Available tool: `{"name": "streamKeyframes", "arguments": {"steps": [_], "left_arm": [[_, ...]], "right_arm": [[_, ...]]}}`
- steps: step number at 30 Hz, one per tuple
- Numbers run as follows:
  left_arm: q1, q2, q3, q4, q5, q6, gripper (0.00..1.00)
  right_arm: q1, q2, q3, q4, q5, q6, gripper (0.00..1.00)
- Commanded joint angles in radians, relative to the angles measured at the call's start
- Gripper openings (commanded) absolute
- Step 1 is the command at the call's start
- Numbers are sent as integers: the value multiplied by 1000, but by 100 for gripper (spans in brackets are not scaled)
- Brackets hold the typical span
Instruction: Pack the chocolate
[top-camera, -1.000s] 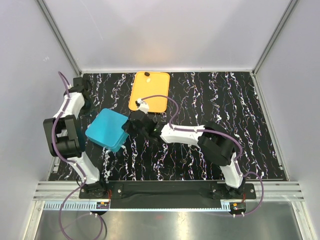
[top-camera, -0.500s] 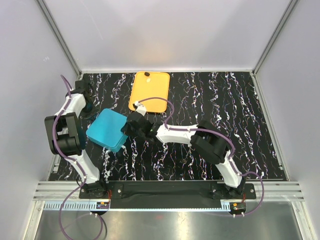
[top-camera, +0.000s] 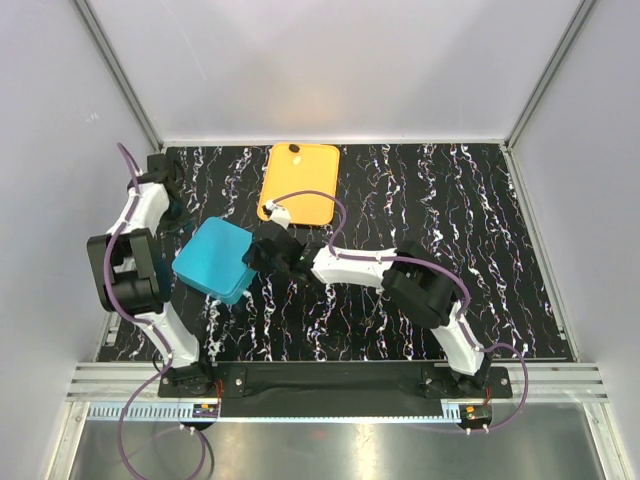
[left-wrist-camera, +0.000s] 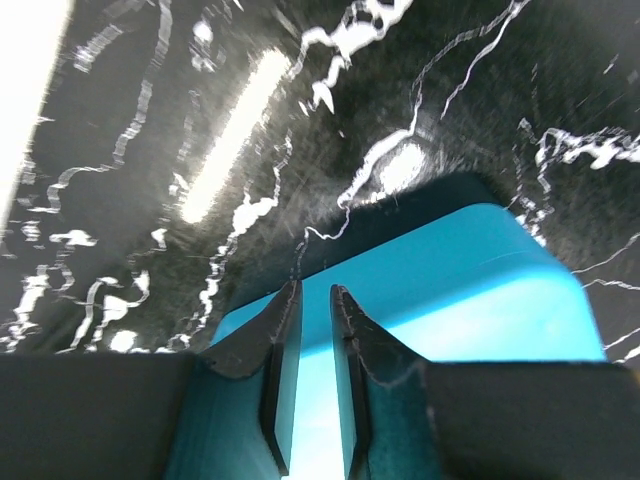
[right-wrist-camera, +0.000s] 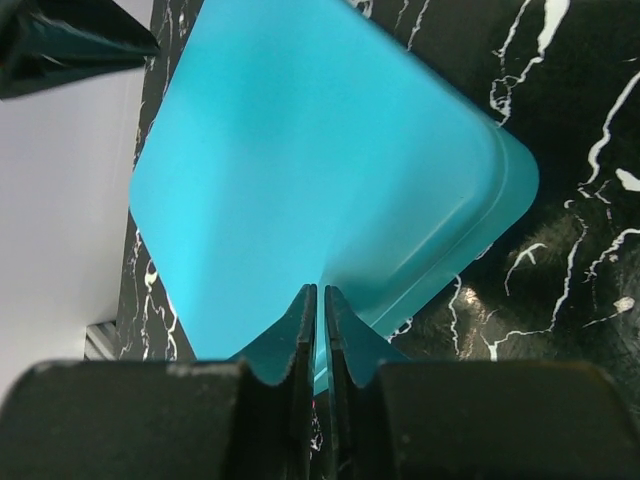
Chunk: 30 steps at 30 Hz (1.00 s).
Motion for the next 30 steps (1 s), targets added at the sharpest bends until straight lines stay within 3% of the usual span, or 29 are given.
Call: {"name": "streamKeyframes", "arguments": {"steps": [1,5,9,15,20,26,30], "left_arm": [[9,-131,74,-18,-76,-1,24],[7,-241,8,14,22,-4,26],[12,-344,-153,124,264,-17,26],[43,-378,-348,196,377,-96,21],[96,-361,-468,227,319,-135,19],[133,-361,-466,221,317,-146,18],[135,-363,-455,215,300,-139,18]], "right_arm": [[-6,-21,54,13,-56,-41,14],[-6,-1,14,86,-120,-9,13],[-6,28,-6,139,-223,-1,13],[-6,26,-120,265,-280,22,10],[-4,8,-166,294,-321,-15,8],[-4,-64,-80,258,-412,-121,7],[-4,-4,-35,262,-481,-101,7]]}}
